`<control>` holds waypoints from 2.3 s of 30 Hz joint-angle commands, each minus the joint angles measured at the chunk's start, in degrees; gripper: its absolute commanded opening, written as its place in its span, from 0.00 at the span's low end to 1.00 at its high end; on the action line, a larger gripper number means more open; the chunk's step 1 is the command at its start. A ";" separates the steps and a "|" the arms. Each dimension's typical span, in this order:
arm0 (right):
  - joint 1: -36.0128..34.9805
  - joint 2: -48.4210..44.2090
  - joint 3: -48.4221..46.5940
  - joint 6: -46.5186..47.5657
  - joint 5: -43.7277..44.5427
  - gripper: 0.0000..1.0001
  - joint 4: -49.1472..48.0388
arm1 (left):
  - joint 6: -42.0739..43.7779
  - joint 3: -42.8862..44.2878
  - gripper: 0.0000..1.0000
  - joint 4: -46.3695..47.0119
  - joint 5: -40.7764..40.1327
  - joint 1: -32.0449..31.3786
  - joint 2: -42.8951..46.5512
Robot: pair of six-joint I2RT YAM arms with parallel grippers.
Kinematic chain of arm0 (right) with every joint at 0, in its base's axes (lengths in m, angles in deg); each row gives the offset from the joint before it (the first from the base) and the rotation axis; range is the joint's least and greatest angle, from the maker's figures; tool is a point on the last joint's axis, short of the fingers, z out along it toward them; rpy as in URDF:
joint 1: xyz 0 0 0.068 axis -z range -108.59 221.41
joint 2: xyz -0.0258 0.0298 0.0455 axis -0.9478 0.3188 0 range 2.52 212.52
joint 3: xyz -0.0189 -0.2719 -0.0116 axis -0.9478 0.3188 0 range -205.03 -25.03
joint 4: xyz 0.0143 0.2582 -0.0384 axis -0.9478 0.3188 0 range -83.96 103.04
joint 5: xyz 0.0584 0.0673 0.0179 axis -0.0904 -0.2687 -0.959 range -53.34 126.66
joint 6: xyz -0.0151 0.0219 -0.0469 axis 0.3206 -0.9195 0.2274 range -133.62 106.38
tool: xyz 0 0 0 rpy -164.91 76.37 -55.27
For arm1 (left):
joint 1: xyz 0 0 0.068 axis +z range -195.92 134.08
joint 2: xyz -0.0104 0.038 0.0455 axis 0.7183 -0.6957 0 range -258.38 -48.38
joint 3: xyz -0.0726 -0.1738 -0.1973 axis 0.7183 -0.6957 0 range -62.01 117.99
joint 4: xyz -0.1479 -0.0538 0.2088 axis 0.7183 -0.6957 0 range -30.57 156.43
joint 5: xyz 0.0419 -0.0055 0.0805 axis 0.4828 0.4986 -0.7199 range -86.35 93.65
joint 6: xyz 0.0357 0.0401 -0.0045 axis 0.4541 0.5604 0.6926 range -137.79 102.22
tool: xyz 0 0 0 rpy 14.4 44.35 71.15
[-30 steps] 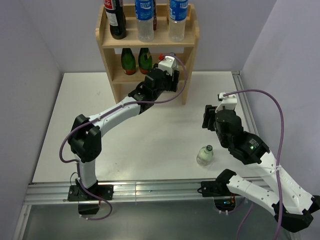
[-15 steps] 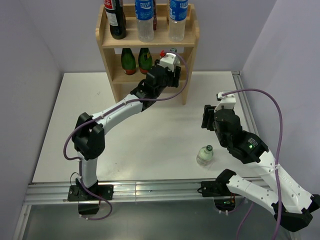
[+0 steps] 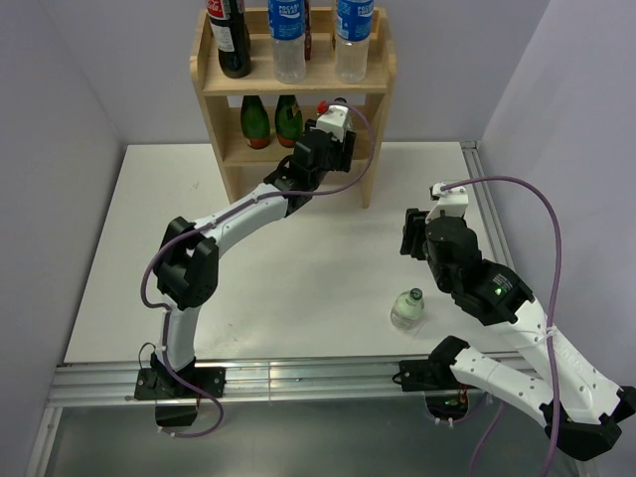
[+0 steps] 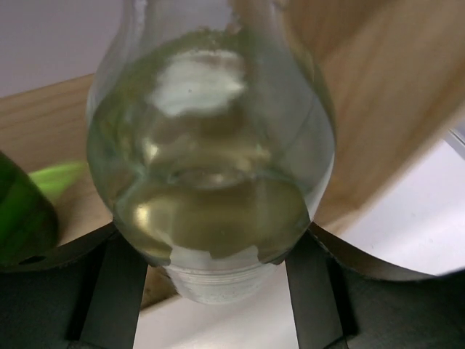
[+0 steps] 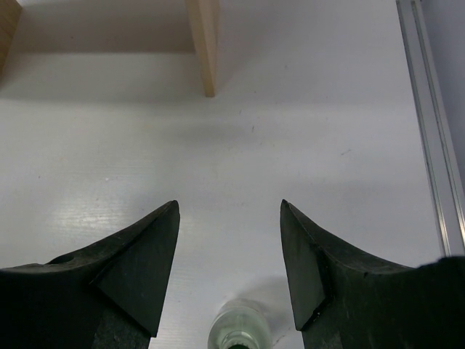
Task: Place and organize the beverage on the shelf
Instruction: Place the drink on the shelf.
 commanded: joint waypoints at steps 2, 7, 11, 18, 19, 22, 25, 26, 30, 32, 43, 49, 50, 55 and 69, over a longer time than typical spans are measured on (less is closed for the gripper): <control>0.38 -0.40 -0.34 0.68 -0.03 0.65 -2.22 | -0.11 6.28 0.00 5.79 -4.62 1.79 0.70; 0.38 -0.48 -0.16 0.68 -0.38 0.64 -2.48 | -1.25 7.51 0.00 3.86 -8.92 2.49 -0.80; 0.38 -0.57 -0.08 0.77 -0.56 0.64 -2.39 | -2.65 7.77 0.00 2.80 -12.44 3.02 -1.33; 0.38 -0.84 0.10 1.03 -1.00 0.64 -2.57 | -4.24 6.81 0.00 2.01 -10.96 4.60 -1.24; 0.38 -0.84 0.10 0.94 -1.00 0.64 -2.57 | -4.32 6.81 0.00 1.84 -10.69 4.95 -1.33; 0.38 -0.84 0.10 1.03 -1.09 0.64 -2.66 | -4.15 7.16 0.00 1.22 -11.13 5.30 -1.68; 0.38 -0.84 0.19 1.12 -1.18 0.64 -2.83 | -4.32 7.51 0.00 0.61 -13.24 5.48 -1.94; 0.38 -0.84 0.19 1.03 -1.26 0.64 -2.75 | -4.67 7.77 0.00 -0.01 -13.68 5.57 -1.94; 0.38 -0.84 0.19 1.12 -1.26 0.64 -2.66 | -5.99 8.65 0.00 -1.33 -14.03 6.27 -2.47; 0.38 -0.92 0.19 1.12 -1.26 0.64 -2.66 | -6.87 10.22 0.00 -2.38 -15.52 6.45 -3.26; 0.38 -1.01 0.45 1.21 -1.53 0.64 -2.75 | -8.98 11.99 0.00 -5.28 -16.84 7.59 -5.02; 0.38 -0.92 0.36 1.29 -1.61 0.64 -2.92 | -9.16 12.78 0.00 -6.16 -17.02 8.73 -5.37; 0.38 -0.92 0.36 1.29 -1.70 0.64 -3.01 | -8.81 12.87 0.00 -6.42 -17.28 8.65 -5.37; 0.38 -0.75 0.28 1.38 -1.70 0.64 -2.92 | -8.98 13.13 0.00 -6.87 -17.55 9.35 -5.81; 0.38 -0.57 0.10 1.47 -1.88 0.64 -3.01 | -7.58 12.96 0.00 -7.13 -19.65 11.02 -6.07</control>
